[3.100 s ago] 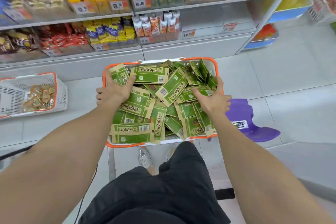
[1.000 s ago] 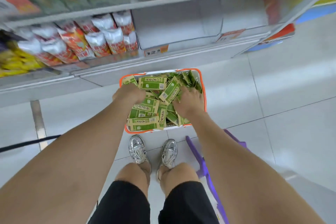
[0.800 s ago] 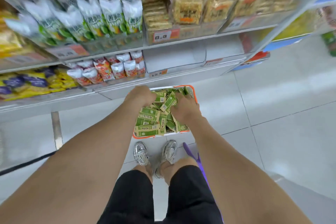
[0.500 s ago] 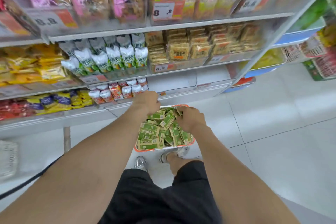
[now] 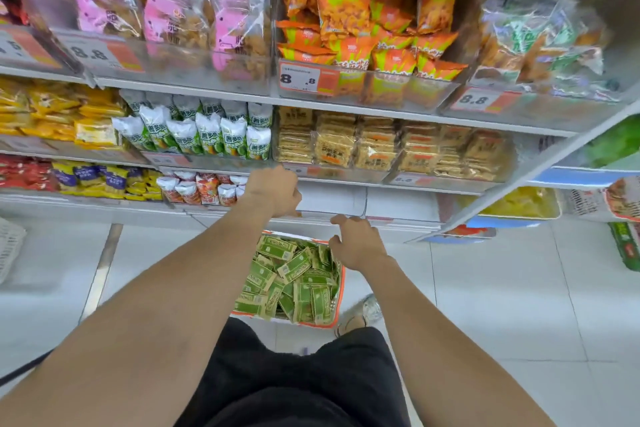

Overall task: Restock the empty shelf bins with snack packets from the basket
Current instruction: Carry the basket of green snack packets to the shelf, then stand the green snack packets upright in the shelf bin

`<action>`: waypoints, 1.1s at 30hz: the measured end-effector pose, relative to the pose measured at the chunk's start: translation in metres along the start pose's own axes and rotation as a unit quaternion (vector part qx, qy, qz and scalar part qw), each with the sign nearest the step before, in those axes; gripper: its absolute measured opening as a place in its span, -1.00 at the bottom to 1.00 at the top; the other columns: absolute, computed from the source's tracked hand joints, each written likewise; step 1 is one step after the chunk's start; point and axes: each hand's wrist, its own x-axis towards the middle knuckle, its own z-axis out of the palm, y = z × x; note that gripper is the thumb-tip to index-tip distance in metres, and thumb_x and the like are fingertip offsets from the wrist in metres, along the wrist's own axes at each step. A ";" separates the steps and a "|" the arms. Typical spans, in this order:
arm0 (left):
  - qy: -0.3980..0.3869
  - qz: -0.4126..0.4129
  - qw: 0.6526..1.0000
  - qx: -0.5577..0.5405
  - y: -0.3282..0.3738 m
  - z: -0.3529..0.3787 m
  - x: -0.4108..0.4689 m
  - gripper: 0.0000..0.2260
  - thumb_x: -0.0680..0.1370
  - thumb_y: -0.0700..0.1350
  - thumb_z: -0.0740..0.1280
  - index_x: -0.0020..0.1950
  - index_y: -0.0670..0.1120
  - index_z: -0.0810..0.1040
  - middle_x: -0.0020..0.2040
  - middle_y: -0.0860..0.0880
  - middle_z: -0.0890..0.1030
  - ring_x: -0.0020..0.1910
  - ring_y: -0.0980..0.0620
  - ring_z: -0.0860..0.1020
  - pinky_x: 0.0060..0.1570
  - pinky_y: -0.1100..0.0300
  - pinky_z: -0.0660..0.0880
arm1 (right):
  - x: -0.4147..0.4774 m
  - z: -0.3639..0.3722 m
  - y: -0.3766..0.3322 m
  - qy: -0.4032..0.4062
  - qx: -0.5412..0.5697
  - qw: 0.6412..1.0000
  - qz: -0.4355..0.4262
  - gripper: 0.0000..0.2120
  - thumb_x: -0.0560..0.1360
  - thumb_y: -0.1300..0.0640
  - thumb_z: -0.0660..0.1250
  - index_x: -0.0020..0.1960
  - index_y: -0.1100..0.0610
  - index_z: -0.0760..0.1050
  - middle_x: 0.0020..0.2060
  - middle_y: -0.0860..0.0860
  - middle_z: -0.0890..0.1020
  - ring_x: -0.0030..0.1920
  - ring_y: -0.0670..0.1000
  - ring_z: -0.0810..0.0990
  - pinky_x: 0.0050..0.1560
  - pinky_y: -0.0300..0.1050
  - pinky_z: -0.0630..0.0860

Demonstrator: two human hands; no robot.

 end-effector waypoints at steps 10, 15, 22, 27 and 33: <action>0.061 -0.088 0.994 -0.030 0.009 0.057 0.050 -0.74 0.57 0.08 0.21 0.09 -0.05 0.55 -0.26 -0.04 0.45 -0.24 -0.14 0.52 -0.36 0.18 0.30 | 0.094 0.021 0.060 -0.059 -0.076 0.984 -0.149 -0.55 0.65 0.03 0.21 0.53 0.00 0.38 0.31 0.15 0.56 0.33 0.23 0.53 0.36 0.14 0.44; 0.080 -0.079 0.993 -0.047 0.018 0.145 0.074 -0.71 0.55 0.13 0.21 0.09 -0.02 0.56 -0.18 -0.05 0.57 -0.13 -0.17 0.61 -0.19 0.08 0.48 | 0.152 0.089 0.081 -0.047 -0.083 0.978 -0.188 -0.56 0.64 0.06 0.20 0.52 0.00 0.42 0.36 0.13 0.56 0.35 0.21 0.53 0.37 0.11 0.45; 0.102 -0.061 0.992 -0.047 0.032 0.307 0.114 -0.70 0.57 0.09 0.22 0.22 0.05 0.58 -0.03 -0.05 0.68 -0.03 -0.17 0.66 -0.11 0.05 0.51 | 0.242 0.227 0.128 -0.026 -0.156 0.951 -0.266 -0.53 0.58 0.01 0.05 0.38 0.02 0.55 0.18 0.10 0.64 0.18 0.21 0.61 0.23 0.13 0.53; 0.103 -0.019 0.994 -0.022 0.048 0.417 0.146 -0.68 0.49 0.12 0.17 0.09 0.01 0.58 -0.07 -0.02 0.63 -0.09 -0.14 0.65 -0.13 0.05 0.57 | 0.286 0.313 0.183 -0.016 -0.201 0.925 -0.323 -0.50 0.51 0.02 -0.04 0.19 0.07 0.61 0.01 0.05 0.60 0.06 0.16 0.56 0.15 0.05 0.48; 0.123 -0.025 0.992 -0.026 0.086 0.483 0.178 -0.75 0.54 0.05 0.22 0.07 -0.03 0.59 -0.01 -0.05 0.59 -0.03 -0.17 0.64 -0.14 0.06 0.52 | 0.314 0.348 0.174 -0.047 -0.222 0.920 -0.319 -0.77 0.60 0.12 0.20 0.17 0.08 0.56 -0.09 0.03 0.51 -0.08 0.13 0.54 -0.17 -0.04 0.43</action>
